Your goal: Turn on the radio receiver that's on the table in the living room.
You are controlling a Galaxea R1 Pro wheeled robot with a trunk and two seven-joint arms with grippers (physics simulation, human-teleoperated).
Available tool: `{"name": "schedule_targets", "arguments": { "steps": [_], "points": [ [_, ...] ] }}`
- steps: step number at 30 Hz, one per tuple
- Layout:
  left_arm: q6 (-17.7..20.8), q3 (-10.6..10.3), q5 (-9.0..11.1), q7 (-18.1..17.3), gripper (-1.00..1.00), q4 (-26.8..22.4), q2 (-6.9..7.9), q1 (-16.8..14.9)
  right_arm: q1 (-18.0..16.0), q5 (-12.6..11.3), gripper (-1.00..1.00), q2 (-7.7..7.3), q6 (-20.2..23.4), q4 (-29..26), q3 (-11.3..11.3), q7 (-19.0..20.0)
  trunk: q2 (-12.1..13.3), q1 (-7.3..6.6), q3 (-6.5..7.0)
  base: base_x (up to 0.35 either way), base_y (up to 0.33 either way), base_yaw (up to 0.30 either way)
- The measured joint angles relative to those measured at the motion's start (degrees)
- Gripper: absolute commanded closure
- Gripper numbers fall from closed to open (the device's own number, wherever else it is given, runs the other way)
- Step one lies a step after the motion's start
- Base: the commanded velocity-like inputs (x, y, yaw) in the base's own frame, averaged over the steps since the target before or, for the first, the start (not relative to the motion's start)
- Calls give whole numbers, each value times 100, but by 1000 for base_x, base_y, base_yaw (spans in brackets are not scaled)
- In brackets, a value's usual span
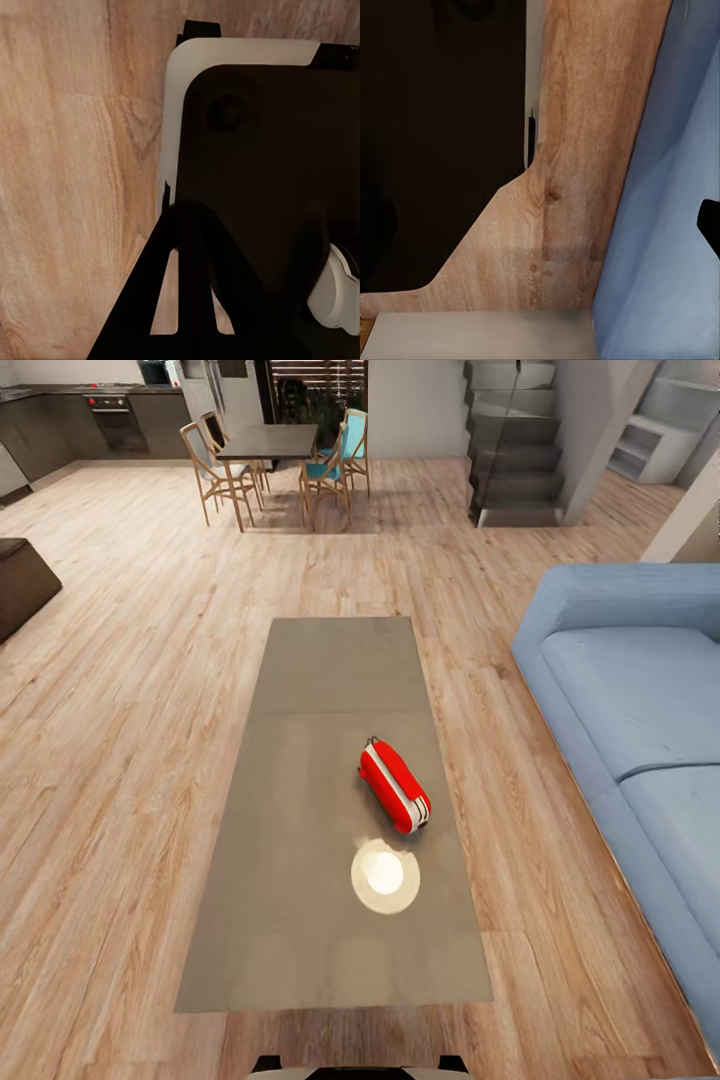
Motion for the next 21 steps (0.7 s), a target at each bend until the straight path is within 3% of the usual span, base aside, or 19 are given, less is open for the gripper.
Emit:
{"name": "schedule_targets", "arguments": {
  "steps": [9, 21],
  "points": [
    [0, 0, -3, 0, 100, 0, -1, 0, 74, -1, -100, 118, -37, 0, 0, 0, 0, 0, 83, 0, 0, 0],
    [0, 0, -17, 0, 100, 0, -28, 0, 100, -1, -100, 132, -45, 0, 0, 0, 0, 0, 193, 0, 0, 0]
  ]
}}
